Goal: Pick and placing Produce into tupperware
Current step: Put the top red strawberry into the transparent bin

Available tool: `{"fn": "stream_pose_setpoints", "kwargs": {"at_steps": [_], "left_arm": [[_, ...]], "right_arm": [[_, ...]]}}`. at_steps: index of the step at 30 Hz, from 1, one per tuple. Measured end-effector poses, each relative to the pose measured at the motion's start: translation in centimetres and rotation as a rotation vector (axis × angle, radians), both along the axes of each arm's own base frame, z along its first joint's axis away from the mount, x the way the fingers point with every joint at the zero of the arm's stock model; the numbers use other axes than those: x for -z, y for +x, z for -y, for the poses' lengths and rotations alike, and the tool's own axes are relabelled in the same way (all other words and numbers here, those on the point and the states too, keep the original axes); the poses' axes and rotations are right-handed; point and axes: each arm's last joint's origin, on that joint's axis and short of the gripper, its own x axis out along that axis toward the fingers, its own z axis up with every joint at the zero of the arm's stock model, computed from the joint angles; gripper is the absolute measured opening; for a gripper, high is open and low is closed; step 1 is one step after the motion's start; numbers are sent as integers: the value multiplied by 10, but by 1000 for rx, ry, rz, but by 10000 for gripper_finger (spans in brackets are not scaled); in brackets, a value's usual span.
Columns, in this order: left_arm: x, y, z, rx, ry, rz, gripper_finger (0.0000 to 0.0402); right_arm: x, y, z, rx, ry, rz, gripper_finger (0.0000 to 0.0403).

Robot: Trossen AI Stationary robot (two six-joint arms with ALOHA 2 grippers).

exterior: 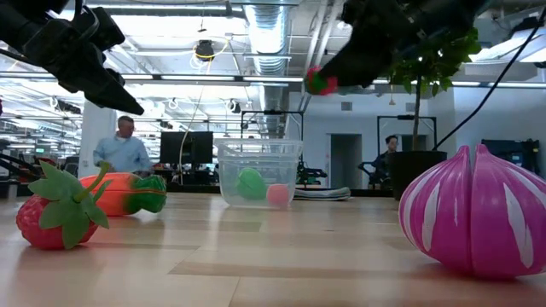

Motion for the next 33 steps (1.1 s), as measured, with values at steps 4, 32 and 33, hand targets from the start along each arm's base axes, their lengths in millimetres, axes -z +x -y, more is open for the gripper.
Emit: {"fn": "stream_pose_setpoints", "kwargs": {"at_steps": [4, 32, 33], "left_arm": [[0, 0, 0, 0, 2, 0, 254], [0, 0, 0, 4, 6, -4, 254], [0, 0, 0, 5, 8, -5, 254]], "right_arm": [[-6, 3, 3, 3, -17, 70, 228], [39, 67, 36, -30, 22, 61, 228], [42, 68, 38, -29, 26, 51, 228]]}}
